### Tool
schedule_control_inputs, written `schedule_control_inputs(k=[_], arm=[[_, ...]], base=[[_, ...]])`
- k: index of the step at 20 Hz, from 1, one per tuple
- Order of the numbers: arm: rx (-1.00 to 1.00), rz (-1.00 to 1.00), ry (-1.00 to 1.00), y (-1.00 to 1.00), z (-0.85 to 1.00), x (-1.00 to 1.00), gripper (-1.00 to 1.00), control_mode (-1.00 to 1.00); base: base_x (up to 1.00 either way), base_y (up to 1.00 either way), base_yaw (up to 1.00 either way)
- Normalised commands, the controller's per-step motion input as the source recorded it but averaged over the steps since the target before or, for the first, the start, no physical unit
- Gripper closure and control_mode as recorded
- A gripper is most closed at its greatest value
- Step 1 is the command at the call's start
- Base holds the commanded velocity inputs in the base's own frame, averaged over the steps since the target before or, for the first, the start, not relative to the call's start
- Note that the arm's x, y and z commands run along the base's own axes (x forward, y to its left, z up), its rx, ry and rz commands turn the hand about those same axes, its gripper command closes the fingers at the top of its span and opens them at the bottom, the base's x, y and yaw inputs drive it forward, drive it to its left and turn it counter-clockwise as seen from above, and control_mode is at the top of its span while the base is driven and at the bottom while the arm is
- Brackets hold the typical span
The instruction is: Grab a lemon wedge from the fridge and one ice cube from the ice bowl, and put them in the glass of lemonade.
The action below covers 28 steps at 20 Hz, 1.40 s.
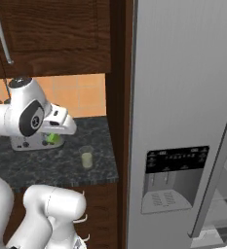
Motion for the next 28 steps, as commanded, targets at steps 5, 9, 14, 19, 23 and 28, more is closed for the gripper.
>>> schedule_control_inputs(k=[5,9,14,19,23,28], arm=[[0.0,-0.05,0.08,-0.13,-0.69,0.65,1.0,-1.0],[0.0,-0.09,0.12,-0.49,-0.49,0.09,1.0,-1.0],[0.04,-0.03,0.06,-0.11,-0.32,0.15,1.0,-1.0],[0.02,0.0,0.02,0.0,-0.16,0.38,1.0,-1.0],[0.0,0.0,0.0,0.0,0.0,0.38,1.0,-1.0],[0.0,0.0,0.0,0.0,-0.02,0.44,1.0,-1.0]], base=[[0.0,0.0,0.0],[0.0,0.0,0.0],[0.0,0.0,0.0],[0.0,0.0,0.0],[0.0,0.0,0.0],[0.0,0.0,0.0]])
